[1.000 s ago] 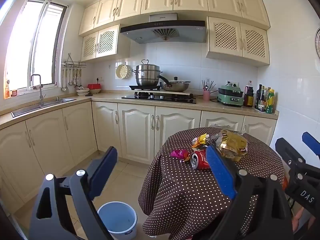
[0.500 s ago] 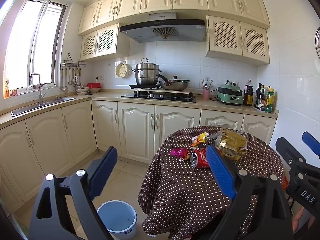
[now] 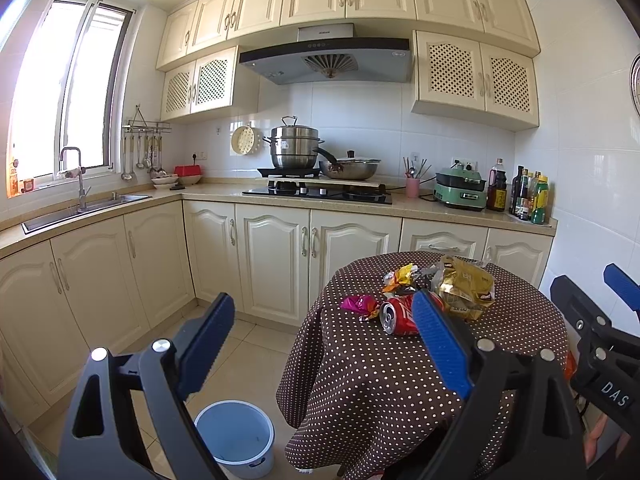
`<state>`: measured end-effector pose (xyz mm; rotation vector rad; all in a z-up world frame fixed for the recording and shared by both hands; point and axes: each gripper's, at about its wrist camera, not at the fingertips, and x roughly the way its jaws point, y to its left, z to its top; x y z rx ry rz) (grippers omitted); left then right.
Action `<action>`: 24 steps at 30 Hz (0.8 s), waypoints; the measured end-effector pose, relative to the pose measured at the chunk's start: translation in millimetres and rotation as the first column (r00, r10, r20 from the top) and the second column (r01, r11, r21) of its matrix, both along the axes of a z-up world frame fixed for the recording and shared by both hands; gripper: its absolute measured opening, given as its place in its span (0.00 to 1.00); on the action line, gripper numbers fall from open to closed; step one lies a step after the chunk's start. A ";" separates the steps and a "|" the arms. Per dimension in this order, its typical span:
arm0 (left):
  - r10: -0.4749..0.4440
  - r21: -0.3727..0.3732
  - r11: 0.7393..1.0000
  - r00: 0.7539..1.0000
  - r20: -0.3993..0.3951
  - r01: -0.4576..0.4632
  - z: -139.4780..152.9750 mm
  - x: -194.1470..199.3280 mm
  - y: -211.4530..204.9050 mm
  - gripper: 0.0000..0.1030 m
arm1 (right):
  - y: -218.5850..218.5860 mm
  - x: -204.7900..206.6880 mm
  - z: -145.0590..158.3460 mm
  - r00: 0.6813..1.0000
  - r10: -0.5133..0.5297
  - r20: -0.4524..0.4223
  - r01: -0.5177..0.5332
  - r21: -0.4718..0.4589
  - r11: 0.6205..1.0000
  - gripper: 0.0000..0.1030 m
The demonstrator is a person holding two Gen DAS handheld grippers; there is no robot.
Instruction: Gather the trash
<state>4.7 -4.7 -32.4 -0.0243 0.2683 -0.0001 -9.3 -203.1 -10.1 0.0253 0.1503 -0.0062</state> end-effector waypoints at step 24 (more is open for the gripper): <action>0.006 -0.003 1.000 1.000 -0.004 -0.006 5.3 -1.2 1.3 0.86 | 4.5 2.3 -2.9 1.000 0.004 -0.001 -0.004 0.000 1.000 0.95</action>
